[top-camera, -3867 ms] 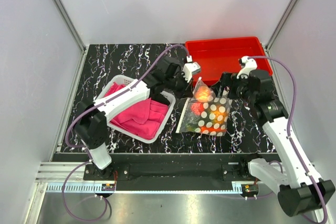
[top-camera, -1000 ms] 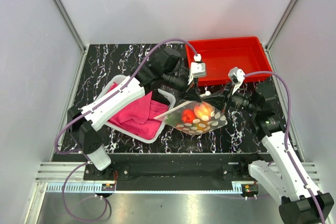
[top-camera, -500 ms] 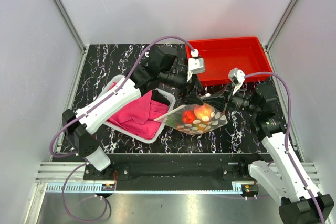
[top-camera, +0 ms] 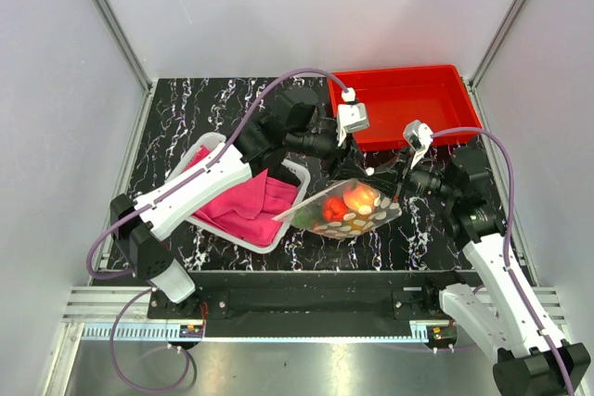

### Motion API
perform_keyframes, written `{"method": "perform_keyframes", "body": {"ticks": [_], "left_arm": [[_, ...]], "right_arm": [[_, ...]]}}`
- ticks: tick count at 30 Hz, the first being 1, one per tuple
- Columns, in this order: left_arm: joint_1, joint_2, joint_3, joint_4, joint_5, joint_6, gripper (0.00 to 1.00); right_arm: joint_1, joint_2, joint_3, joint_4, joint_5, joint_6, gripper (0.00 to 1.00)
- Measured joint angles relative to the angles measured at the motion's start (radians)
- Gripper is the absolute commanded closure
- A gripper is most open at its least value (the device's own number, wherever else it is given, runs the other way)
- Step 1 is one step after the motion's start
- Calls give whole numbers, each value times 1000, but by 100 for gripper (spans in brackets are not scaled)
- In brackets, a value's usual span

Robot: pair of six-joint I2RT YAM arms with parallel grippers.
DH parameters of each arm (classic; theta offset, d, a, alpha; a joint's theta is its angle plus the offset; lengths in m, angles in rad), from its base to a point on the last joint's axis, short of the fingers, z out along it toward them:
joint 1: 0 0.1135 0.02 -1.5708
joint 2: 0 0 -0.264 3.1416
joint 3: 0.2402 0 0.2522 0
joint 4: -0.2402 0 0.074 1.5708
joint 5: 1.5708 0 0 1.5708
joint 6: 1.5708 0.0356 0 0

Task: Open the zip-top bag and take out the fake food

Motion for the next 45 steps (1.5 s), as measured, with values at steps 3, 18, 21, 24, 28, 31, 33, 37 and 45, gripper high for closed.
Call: {"method": "perform_keyframes", "body": {"ticks": [3, 18, 21, 24, 28, 31, 33, 37, 45], "left_arm": [[-8, 0, -3, 9, -5, -2, 36], [-23, -32, -33, 58, -40, -23, 95], [-23, -32, -33, 56, -39, -22, 100], [-23, -33, -33, 57, -39, -19, 100], [-26, -32, -33, 58, -38, -19, 100], [-29, -32, -33, 58, -33, -19, 100], [-28, -32, -35, 58, -30, -20, 100], [-11, -42, -68, 64, -26, -27, 100], [23, -152, -245, 70, -57, -42, 100]], "right_arm": [[0, 1, 0, -2, 0, 0, 100], [0, 3, 0, -7, 0, 0, 100], [0, 2, 0, -8, 0, 0, 100], [0, -6, 0, -9, 0, 5, 100], [0, -37, -6, -6, 9, 26, 100], [1, -77, -21, -5, 36, 43, 100], [1, -97, -26, -4, 59, 51, 100], [1, -124, -35, 3, 104, 63, 100], [2, -127, -43, -1, 204, 83, 100]]}}
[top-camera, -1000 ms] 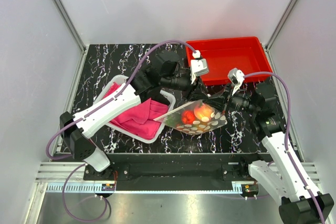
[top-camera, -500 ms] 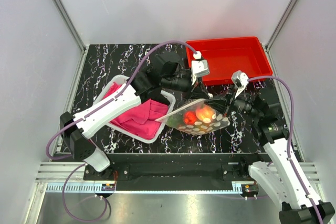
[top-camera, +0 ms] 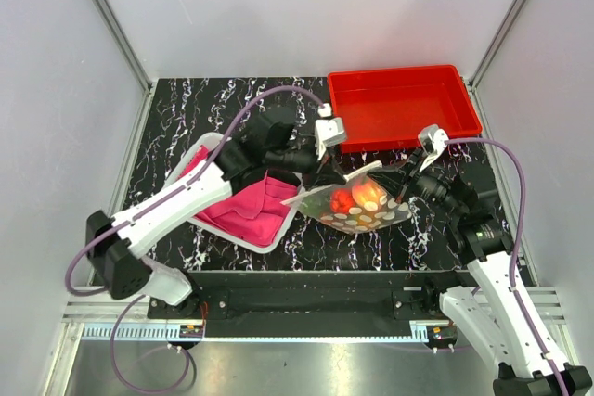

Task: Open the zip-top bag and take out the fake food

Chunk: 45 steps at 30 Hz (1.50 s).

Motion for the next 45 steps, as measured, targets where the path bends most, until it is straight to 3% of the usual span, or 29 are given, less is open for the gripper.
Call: {"method": "perform_keyframes", "body": {"ticks": [14, 23, 26, 27, 30, 34, 39, 45], "left_arm": [[24, -439, -526, 28, -129, -254, 100], [11, -547, -636, 79, -163, -394, 100], [-3, -559, -642, 87, -166, -417, 74], [-7, -560, -642, 89, -166, -420, 53], [-16, -562, -640, 80, -171, -428, 38], [-16, -552, -586, 28, -211, -410, 36], [8, -485, -409, -15, -246, -364, 36], [68, -349, -229, -23, -235, -310, 55]], "right_arm": [[4, 90, 5, -33, 235, 5, 100], [4, 191, 22, -45, 275, 12, 100], [4, 215, 34, -45, 246, 6, 100], [4, 221, 38, -45, 234, 1, 100], [2, 227, 42, -41, 177, -30, 100], [1, 197, 32, -16, 80, -58, 100], [1, 146, 13, 43, -47, -69, 100], [1, 167, 13, 69, -134, -72, 100]]}}
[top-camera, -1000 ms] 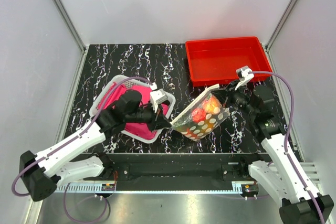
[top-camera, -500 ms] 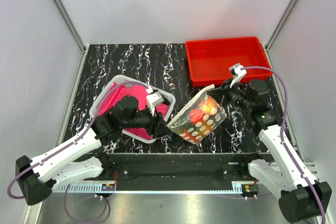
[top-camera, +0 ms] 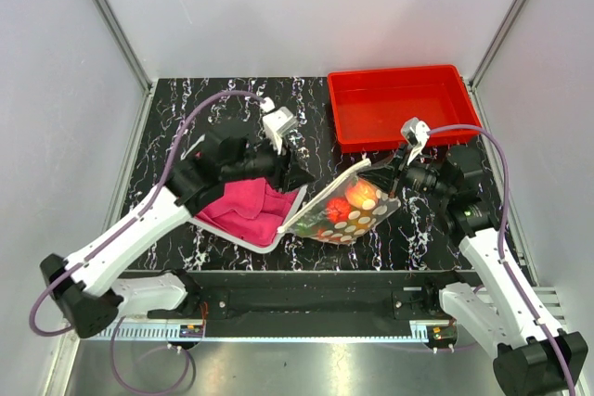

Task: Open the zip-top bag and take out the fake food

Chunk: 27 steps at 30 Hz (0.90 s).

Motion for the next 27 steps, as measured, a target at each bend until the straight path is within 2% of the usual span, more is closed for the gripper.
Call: {"method": "perform_keyframes", "body": {"ticks": [6, 9, 22, 27], "left_arm": [[42, 148, 45, -32, 74, 58, 59], [42, 183, 45, -51, 107, 78, 57], [41, 185, -14, -8, 193, 89, 54], [31, 187, -34, 7, 198, 80, 49]], "right_arm": [[0, 2, 0, 7, -34, 0, 100], [0, 6, 0, 11, -45, 0, 100], [0, 9, 0, 11, -47, 1, 100], [0, 9, 0, 11, -47, 2, 100]]}}
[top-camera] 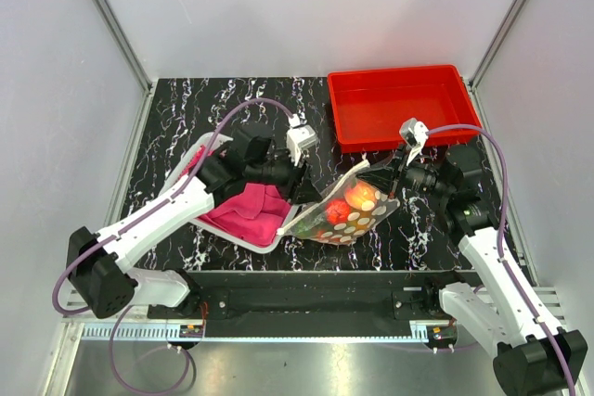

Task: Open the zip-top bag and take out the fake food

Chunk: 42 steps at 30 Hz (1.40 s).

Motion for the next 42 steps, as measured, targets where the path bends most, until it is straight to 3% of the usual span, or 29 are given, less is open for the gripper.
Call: {"method": "perform_keyframes", "body": {"ticks": [7, 21, 23, 25, 26, 30, 36, 39, 42], "left_arm": [[-51, 5, -24, 35, 17, -5, 43], [-98, 79, -41, 79, 19, -51, 46], [-102, 87, -36, 79, 6, -62, 62], [-105, 87, -35, 79, -11, -75, 86], [-107, 87, -35, 81, -22, -82, 100], [-113, 86, -35, 95, -54, -99, 100], [-114, 56, -36, 124, -61, -145, 100], [-114, 31, -37, 143, -69, -190, 100], [-114, 11, -47, 179, -83, -253, 100]], "right_arm": [[0, 0, 0, 0, 0, 3, 100], [0, 0, 0, 0, -6, 40, 100], [0, -1, 0, 0, -9, 44, 100], [0, -3, 0, 0, -11, 47, 91], [0, -3, 0, -1, -11, 49, 74], [0, -3, 13, -46, 32, 76, 56], [0, 27, 166, -333, 239, 189, 24], [0, 42, 268, -540, 370, 235, 16], [0, 34, 341, -695, 452, 275, 16]]}}
